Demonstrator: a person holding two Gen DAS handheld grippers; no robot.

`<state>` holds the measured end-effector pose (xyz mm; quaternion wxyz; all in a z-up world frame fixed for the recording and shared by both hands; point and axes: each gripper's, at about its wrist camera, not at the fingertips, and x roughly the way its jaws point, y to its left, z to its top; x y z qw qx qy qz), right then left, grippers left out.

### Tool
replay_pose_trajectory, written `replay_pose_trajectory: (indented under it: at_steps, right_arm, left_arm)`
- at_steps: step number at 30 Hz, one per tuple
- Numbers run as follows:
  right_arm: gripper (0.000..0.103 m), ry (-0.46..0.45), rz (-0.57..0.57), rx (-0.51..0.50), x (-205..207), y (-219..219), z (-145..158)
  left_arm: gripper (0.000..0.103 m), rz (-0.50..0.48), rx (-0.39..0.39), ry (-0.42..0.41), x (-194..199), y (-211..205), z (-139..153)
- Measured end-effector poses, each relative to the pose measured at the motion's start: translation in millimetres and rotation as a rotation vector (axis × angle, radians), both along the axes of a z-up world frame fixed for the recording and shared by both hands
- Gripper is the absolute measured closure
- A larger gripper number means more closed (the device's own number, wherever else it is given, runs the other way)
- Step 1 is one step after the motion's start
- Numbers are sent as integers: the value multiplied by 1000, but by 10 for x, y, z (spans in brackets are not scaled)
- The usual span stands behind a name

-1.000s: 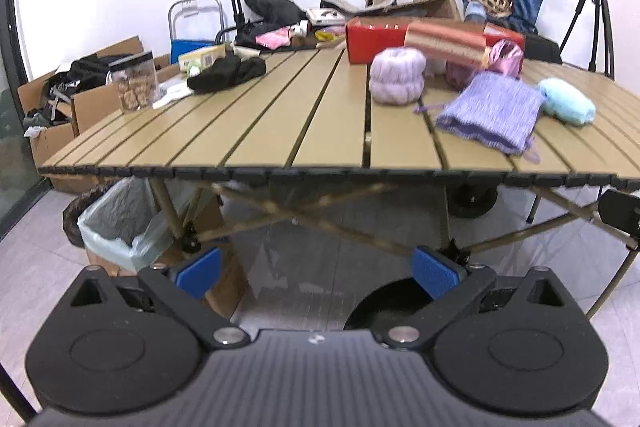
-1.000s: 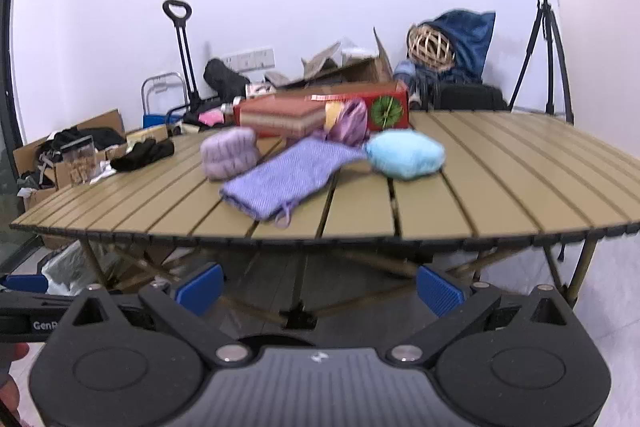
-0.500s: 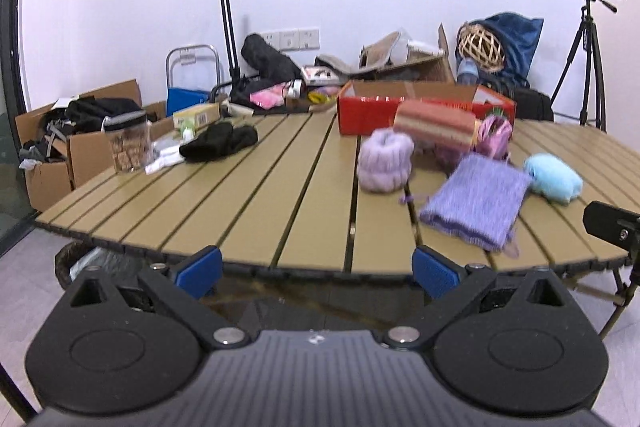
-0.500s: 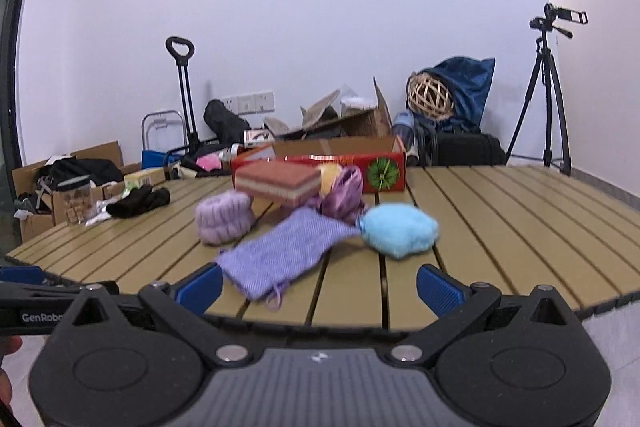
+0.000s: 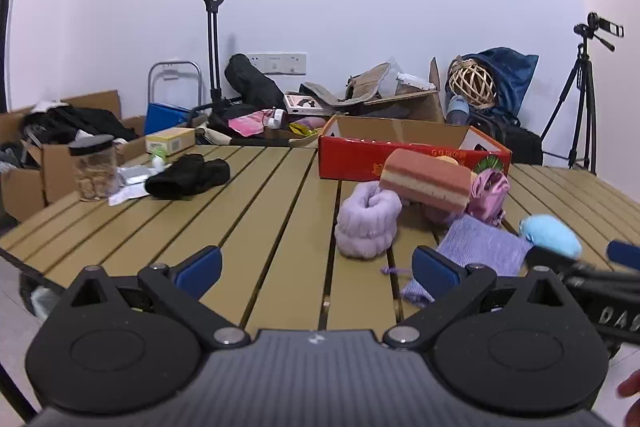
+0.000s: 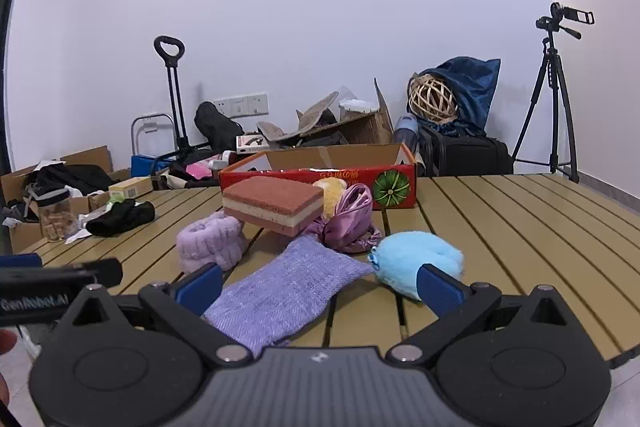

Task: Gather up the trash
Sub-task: 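Move the right gripper to the purple mesh bag and grasp it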

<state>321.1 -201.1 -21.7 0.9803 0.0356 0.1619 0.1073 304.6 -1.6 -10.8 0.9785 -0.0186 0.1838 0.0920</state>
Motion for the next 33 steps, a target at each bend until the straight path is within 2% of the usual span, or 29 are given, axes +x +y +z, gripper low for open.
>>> replay_pose_trajectory:
  at_steps: [6,14,18,25,28,33]
  right_arm:
    - [0,32,5,-18,328,207,-132]
    - [0,84,-14,-59,644,455,-323]
    - [0,110,-3,-43,694,525,-393]
    - [0,91,-15,-94,662,646,-438]
    - [4,93,-15,-104,660,660,-449]
    - [20,93,7,-105,641,670,-471]
  left_arm:
    - [0,39,10,1,230,151,-3]
    - [0,79,-10,39,304,342,-85]
    - [0,84,-15,50,277,387,-112]
    - [0,84,-16,54,220,414,-126]
    - [0,84,-23,59,211,422,-134]
    - [0,81,-34,64,202,435,-143]
